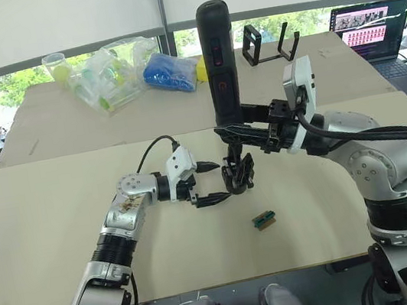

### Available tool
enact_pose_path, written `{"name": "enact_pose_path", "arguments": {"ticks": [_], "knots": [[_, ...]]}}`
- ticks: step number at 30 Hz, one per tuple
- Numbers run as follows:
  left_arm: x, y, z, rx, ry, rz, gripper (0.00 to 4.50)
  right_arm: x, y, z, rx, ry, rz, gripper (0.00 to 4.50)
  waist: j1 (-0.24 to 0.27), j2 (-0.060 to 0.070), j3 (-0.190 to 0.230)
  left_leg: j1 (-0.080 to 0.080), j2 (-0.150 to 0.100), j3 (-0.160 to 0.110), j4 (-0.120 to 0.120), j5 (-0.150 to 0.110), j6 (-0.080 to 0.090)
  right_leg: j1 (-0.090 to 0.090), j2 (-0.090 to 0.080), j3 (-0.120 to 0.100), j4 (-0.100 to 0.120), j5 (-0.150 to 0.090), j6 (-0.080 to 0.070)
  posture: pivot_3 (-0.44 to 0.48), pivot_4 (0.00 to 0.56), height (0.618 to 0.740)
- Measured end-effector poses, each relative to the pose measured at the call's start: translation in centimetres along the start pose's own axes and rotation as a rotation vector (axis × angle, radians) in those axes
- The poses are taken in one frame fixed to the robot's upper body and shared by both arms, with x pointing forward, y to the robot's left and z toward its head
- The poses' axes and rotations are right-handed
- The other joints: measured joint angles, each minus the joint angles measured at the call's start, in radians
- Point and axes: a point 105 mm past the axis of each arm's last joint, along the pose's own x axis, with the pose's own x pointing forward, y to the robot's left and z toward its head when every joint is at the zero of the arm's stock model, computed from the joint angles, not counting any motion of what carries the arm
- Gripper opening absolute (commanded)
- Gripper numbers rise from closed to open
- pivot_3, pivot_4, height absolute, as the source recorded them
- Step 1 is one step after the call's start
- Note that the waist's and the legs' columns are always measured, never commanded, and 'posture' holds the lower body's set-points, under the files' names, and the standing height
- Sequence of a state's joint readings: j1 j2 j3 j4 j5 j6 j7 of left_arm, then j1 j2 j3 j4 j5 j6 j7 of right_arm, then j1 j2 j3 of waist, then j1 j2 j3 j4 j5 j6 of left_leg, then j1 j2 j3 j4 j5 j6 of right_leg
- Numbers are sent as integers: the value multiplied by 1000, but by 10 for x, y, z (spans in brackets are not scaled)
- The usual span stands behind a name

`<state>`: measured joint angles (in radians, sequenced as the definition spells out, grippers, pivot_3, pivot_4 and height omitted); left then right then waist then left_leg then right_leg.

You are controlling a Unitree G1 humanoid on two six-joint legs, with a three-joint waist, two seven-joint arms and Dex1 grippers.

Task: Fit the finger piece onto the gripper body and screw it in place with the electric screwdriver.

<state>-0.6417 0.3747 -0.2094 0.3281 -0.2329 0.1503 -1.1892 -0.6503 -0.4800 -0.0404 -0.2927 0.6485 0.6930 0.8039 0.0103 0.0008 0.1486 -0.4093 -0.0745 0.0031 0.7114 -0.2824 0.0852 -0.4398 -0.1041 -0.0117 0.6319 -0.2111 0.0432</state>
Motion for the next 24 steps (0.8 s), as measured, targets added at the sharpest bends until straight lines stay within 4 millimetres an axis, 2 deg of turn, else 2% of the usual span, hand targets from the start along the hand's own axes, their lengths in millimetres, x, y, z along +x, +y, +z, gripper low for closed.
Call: {"name": "enact_pose_path", "arguments": {"ticks": [24], "knots": [[0,-2,-3,-11,2,1,4500,1,4,-2,-18,2,24,1915,0,0,0,0,0,0,0,0,0,0,0,0,0,0,0,0,150,740]]}}
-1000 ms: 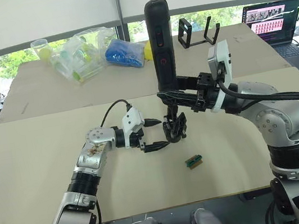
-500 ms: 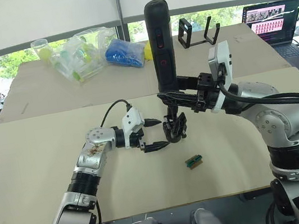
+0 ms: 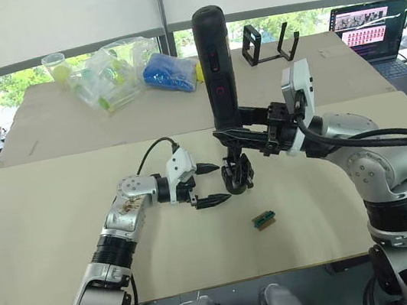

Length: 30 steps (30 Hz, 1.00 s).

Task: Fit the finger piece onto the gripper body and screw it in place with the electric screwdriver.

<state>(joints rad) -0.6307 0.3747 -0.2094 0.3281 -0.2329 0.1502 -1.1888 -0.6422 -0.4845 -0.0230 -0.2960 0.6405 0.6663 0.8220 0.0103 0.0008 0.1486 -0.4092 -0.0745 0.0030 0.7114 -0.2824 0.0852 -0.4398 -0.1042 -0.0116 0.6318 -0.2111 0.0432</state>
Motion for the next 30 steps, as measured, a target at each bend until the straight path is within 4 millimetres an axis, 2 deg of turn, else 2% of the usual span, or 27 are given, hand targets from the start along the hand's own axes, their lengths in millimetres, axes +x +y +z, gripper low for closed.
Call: {"name": "enact_pose_path", "arguments": {"ticks": [30], "knots": [[2,0,1,-2,-6,0,4500,-1,-1,4,-25,10,1,1915,0,0,0,0,0,0,0,0,0,0,0,0,0,0,0,0,150,740]]}}
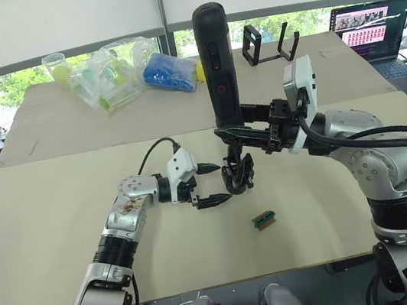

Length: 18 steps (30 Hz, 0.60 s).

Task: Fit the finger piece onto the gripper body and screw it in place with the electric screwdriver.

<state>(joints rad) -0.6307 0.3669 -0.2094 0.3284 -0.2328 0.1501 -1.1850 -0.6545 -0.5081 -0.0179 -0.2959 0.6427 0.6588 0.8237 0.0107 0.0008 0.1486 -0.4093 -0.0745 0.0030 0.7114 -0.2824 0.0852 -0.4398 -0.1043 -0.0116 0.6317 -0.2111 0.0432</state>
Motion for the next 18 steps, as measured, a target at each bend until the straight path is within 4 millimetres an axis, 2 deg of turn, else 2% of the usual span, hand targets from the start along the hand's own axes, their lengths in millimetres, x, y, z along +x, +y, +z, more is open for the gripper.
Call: {"name": "enact_pose_path", "arguments": {"ticks": [18], "knots": [[0,1,0,0,0,5,4500,1,1,-1,12,-2,7,1915,0,0,0,0,0,0,0,0,0,0,0,0,0,0,0,0,150,740]]}}
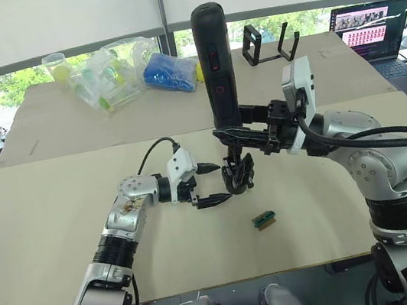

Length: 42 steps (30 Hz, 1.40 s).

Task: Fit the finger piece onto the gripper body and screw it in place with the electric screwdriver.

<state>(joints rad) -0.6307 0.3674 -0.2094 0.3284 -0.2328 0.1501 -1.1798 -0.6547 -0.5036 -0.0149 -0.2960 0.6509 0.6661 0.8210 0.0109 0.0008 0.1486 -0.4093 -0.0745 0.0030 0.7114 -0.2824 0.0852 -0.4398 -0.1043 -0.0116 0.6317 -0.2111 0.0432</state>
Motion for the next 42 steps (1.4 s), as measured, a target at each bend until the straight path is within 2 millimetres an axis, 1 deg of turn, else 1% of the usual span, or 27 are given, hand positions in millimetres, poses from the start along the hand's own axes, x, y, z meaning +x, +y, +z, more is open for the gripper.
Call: {"name": "enact_pose_path", "arguments": {"ticks": [42], "knots": [[0,0,0,1,0,0,4500,0,2,-2,-17,14,17,1915,0,0,0,0,0,0,0,0,0,0,0,0,0,0,0,0,150,740]]}}
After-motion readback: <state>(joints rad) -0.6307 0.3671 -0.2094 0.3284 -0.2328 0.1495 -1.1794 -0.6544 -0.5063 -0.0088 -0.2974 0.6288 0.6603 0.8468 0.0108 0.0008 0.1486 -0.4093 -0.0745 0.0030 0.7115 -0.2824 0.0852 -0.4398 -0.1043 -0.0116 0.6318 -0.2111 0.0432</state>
